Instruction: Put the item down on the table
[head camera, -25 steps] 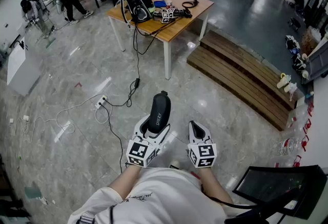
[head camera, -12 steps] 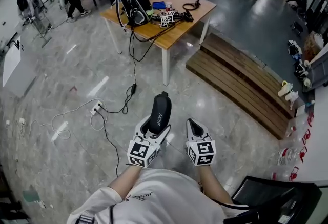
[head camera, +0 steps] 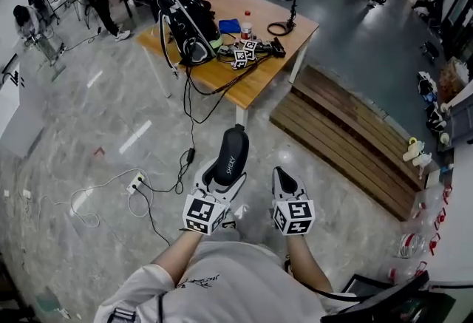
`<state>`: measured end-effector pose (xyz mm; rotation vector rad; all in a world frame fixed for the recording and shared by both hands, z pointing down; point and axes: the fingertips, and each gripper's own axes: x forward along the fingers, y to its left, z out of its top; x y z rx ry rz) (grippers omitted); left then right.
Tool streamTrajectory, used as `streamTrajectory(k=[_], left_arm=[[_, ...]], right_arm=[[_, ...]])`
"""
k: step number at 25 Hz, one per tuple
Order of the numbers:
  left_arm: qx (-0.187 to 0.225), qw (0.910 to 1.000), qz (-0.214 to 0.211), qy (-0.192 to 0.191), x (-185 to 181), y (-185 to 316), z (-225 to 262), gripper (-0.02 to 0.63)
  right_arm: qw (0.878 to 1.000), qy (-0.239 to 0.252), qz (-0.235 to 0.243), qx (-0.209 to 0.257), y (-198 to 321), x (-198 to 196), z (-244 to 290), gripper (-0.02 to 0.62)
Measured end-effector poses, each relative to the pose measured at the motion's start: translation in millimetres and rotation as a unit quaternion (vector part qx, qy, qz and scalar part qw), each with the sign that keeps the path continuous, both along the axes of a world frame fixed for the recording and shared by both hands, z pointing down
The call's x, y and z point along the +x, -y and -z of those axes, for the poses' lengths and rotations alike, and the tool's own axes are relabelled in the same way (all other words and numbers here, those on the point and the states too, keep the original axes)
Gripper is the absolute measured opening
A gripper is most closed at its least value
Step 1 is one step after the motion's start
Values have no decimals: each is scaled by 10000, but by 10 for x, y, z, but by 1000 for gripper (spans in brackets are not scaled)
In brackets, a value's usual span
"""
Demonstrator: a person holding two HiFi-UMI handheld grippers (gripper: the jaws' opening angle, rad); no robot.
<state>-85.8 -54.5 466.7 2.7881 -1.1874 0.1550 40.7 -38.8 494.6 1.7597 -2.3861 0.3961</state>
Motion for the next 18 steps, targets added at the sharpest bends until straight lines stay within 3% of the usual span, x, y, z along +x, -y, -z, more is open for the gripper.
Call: streamTrajectory(k=[8, 18], left_arm=[[-33, 9999, -92, -49, 100, 709, 76, 334], [-272, 9991, 330, 7, 314, 1169, -16, 334]], right_arm=[[10000, -81, 16, 48, 694, -11, 121, 5], [9982, -183, 550, 127, 1328, 25, 205, 4]])
